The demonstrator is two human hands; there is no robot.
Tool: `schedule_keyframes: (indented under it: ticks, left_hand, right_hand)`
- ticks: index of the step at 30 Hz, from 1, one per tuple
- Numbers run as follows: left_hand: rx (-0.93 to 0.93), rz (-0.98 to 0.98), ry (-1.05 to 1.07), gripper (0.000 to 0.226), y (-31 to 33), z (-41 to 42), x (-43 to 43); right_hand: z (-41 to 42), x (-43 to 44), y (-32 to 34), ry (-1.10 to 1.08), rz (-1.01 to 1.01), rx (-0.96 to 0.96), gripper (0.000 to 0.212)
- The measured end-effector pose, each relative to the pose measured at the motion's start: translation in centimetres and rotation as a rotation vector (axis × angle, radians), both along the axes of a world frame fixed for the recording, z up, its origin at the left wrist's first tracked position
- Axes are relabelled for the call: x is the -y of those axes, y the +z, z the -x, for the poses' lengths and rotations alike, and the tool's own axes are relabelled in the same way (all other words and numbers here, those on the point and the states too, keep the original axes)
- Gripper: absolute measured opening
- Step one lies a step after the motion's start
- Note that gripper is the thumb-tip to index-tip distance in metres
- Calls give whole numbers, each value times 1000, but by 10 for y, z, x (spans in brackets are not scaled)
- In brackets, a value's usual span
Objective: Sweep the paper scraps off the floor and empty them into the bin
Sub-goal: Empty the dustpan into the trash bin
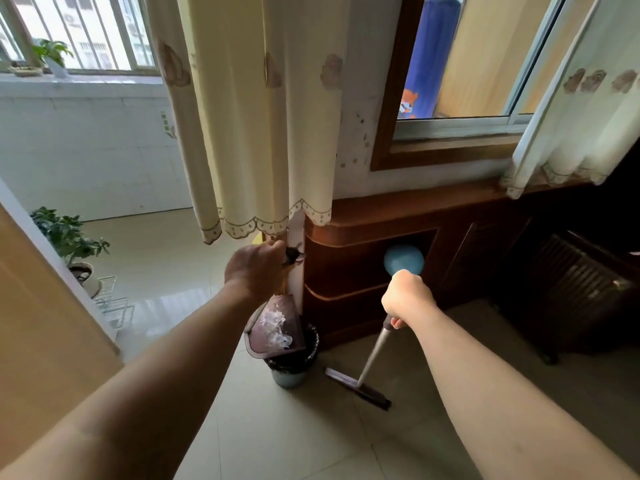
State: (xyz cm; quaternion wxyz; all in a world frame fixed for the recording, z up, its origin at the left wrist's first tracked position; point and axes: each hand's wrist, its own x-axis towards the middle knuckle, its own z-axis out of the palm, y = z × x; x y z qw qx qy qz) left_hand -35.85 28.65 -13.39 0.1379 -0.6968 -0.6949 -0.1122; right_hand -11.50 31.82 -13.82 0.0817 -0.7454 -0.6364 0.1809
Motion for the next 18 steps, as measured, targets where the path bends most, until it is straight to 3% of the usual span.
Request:
schedule_keyframes:
  ticks: [6, 12, 18]
  left_hand:
    - [-63, 73, -83, 38, -28, -21, -13]
    - [-10, 103, -93, 35, -33, -28, -24]
    - [-104, 186, -137, 38, -42, -47, -31]
  right_hand:
    - [-20, -24, -19, 9, 8, -23, 15]
    - [-30, -38, -35, 36, 13, -47, 12]
    - [-44, -47, -38, 21, 41, -78, 14]
